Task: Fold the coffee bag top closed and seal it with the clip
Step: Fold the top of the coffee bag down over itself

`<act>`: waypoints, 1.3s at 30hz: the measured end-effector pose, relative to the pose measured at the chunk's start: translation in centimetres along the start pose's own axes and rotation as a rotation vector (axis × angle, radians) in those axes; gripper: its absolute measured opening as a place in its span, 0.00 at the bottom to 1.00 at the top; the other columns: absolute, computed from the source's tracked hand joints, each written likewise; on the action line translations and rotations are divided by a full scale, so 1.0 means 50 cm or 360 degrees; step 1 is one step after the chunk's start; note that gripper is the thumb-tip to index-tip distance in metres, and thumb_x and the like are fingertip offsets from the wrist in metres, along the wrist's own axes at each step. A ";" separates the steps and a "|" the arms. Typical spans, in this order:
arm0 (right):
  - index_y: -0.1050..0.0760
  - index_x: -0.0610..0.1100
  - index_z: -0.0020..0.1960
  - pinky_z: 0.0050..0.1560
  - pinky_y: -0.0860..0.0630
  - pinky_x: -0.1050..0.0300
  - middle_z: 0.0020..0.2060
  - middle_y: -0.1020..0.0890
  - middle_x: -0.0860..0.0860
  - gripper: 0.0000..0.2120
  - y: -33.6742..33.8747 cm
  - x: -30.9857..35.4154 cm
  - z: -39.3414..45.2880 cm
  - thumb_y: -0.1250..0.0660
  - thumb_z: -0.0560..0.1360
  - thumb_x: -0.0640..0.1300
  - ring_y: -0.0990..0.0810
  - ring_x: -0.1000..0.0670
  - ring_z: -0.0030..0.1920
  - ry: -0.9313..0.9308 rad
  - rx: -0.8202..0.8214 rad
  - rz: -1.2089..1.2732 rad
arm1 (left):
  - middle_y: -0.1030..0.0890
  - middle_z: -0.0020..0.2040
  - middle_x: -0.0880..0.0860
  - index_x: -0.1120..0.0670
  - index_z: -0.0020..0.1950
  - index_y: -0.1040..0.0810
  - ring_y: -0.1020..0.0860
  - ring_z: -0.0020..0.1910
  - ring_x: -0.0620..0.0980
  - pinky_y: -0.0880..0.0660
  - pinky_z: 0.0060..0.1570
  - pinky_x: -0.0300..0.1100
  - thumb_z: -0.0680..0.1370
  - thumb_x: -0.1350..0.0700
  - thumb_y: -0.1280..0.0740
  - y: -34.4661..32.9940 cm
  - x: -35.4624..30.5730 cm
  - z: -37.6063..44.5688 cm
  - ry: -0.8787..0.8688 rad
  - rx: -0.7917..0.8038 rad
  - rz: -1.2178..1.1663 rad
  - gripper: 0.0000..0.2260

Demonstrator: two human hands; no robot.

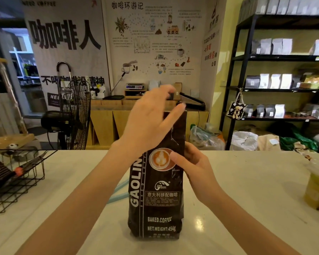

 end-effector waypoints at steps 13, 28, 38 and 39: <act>0.24 0.46 0.55 0.42 0.22 0.60 0.38 0.14 0.56 0.21 0.012 -0.015 0.030 0.31 0.63 0.48 0.16 0.52 0.44 0.0002 -0.0193 0.0046 | 0.15 0.33 0.47 0.53 0.41 0.20 0.18 0.34 0.43 0.23 0.33 0.33 0.66 0.54 0.31 -0.030 0.126 -0.197 0.1263 -0.0001 -0.1532 0.06; 0.38 0.66 0.62 0.42 0.19 0.59 0.44 0.14 0.53 0.25 0.004 0.016 0.045 0.41 0.76 0.39 0.16 0.51 0.48 0.0254 -0.0078 -0.0092 | 0.16 0.30 0.47 0.55 0.40 0.19 0.20 0.30 0.41 0.24 0.30 0.31 0.74 0.59 0.37 -0.022 0.122 -0.189 0.1202 -0.0209 -0.1518 0.07; 0.21 0.53 0.52 0.40 0.20 0.64 0.42 0.14 0.60 0.17 0.022 0.042 0.051 0.32 0.68 0.36 0.16 0.54 0.47 0.0391 0.0026 -0.0291 | 0.17 0.49 0.45 0.42 0.51 0.22 0.20 0.51 0.47 0.21 0.45 0.39 0.72 0.55 0.37 -0.020 0.088 -0.153 0.0767 -0.0163 -0.1398 0.11; 0.22 0.53 0.52 0.40 0.20 0.64 0.41 0.14 0.60 0.18 0.024 0.046 0.051 0.31 0.66 0.37 0.16 0.54 0.47 0.0378 0.0061 -0.0281 | 0.17 0.48 0.42 0.42 0.49 0.21 0.20 0.51 0.46 0.21 0.45 0.37 0.72 0.55 0.37 -0.022 0.090 -0.152 0.0794 -0.0137 -0.1429 0.11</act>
Point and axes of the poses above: each hand's wrist, its own z-axis towards the middle knuckle, its own y-axis out of the back of the hand, x = y × z, the point moved 4 cm from there along z, towards the middle knuckle
